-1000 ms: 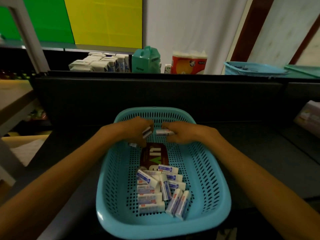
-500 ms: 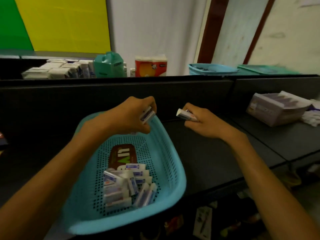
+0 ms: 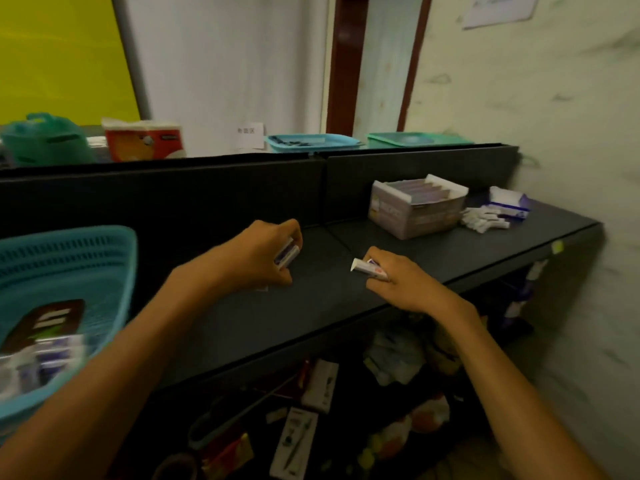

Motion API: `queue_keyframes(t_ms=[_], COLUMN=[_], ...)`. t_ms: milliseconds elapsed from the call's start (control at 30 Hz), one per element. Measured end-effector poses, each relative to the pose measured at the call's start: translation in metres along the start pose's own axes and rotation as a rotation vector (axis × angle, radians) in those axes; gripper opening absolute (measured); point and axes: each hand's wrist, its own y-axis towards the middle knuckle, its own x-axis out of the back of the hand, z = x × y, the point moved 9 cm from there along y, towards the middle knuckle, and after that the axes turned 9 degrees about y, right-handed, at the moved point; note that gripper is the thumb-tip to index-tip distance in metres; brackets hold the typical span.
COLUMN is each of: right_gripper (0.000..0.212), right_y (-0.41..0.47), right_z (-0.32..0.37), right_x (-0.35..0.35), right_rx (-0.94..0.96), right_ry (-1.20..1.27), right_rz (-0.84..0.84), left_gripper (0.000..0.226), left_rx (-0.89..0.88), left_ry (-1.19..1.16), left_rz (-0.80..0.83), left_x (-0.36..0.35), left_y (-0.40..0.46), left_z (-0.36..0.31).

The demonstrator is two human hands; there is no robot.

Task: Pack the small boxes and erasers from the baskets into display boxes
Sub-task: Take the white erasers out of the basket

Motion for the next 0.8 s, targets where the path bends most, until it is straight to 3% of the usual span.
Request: queue_keyframes(t_ms=[400, 800], right_gripper=[0.014, 0.014], right_y=[-0.059, -0.011], right_z=[-0.188, -0.380], right_x=[0.106, 0.199], right_rx=[-0.249, -0.374], right_ry=[-0.037, -0.076], right_rz=[-0.065, 0.036], left_gripper=[0.045, 0.051], left_rx=[-0.134, -0.178], left_ry=[-0.200, -0.242], left_rz=[0.114, 0.161], left_x=[-0.109, -0.186], left_y=[0.162, 0.374], left_z=[-0.149, -0.251])
